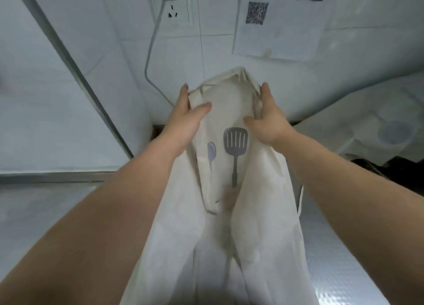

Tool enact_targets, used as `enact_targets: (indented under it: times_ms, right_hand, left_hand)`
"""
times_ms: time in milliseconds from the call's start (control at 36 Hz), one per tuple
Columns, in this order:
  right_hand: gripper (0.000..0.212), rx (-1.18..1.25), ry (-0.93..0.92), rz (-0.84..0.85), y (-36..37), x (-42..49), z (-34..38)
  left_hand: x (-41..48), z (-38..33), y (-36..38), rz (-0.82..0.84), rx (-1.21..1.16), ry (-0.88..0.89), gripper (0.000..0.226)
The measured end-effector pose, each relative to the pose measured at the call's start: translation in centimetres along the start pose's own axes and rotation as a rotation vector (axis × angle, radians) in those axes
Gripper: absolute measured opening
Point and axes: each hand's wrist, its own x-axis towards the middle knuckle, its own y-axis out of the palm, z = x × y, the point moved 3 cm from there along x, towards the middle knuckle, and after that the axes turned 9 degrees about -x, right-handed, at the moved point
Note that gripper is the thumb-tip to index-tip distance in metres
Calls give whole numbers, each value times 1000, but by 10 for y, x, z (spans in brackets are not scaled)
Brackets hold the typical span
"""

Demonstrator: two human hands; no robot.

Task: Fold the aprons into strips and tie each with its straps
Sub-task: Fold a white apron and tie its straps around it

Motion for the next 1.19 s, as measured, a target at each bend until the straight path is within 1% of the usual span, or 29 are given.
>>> enact_targets:
  times_ms: [56,83,111,167,222,250,306,333,389,472,528,583,667,694,750,806,861,889,917,944,972,1000,1028,1056,1083,1111,1139,1167,1195]
  right_hand:
    - [91,-83,133,125,26,10,-25]
    - [93,-101,182,183,37,8,-35]
    - [92,-109,213,229,49,8,-47]
    - [77,-154,271,293,77,7,-73]
    - [60,-232,298,339,98,0,-91]
    - [54,-263,319,358,107,-3,-100]
    - [47,-324,331,405,123,-10,-112]
    - [44,-358,321,425,128,-14,-115]
    - [43,-398,305,457,136,-17,-121]
    - [56,-344,337,503,143,-21,-128]
    - [65,-307,323,550,146,-22,-129]
    - [71,-267,290,622,148,-23,-124]
    - [76,-266,273,803,154,-25,-115]
    - [75,-295,257,861,158,-25,-113]
    - [63,-350,207,918,168,-26,-111]
    - [52,-343,191,887,174,-27,-109]
    - [51,-274,224,848,178,-26,-110]
    - [43,-243,222,815,178,-24,-110]
    - [26,-239,199,781,178,-22,-109]
    - [16,-265,166,740,176,-18,-107]
    - [27,-306,143,692,174,-13,-108]
    - [36,-335,138,647,170,-6,-106]
    - [39,-356,164,615,166,2,-105]
    - [39,-388,182,565,160,12,-102]
    - [36,-416,194,478,151,23,-98]
    - [29,-413,204,316,141,36,-94]
    - [21,-313,230,111,128,48,-90]
    - [32,-158,256,-79,114,57,-83]
    - [53,1,254,-203,103,63,-77]
  left_hand:
    - [14,44,-1,105,116,-184,90]
    - [11,62,-1,162,187,-254,90]
    - [7,80,-1,228,260,-311,83]
    - [-1,119,2,342,378,-436,60]
    - [-14,149,3,386,443,-537,58]
    - [-19,162,4,409,464,-562,52]
    - [-19,186,3,404,521,-553,21]
    - [-18,194,3,389,545,-541,15]
    - [-15,204,2,384,628,-522,32]
    - [-12,207,7,431,723,-518,40]
    - [-11,210,12,464,715,-538,41]
    - [-10,214,16,464,629,-563,39]
    - [-9,214,17,430,485,-625,26]
    - [-9,214,17,435,455,-652,21]
    - [-11,214,15,455,418,-700,17]
    - [-12,213,13,434,312,-731,15]
    - [-9,210,11,328,75,-750,13]
    - [-6,206,11,260,-79,-743,13]
    - [-2,201,10,194,-227,-720,14]
    - [3,194,9,136,-348,-683,15]
    - [8,188,8,90,-421,-635,14]
    - [13,183,5,61,-437,-584,13]
    - [18,179,3,54,-400,-537,10]
    - [21,177,-1,54,-331,-497,11]
    - [23,176,-4,56,-239,-470,15]
    - [24,176,-8,46,-136,-446,19]
    - [25,176,-13,27,-31,-417,21]
    - [24,176,-16,13,64,-378,23]
    - [23,178,-19,16,151,-344,25]
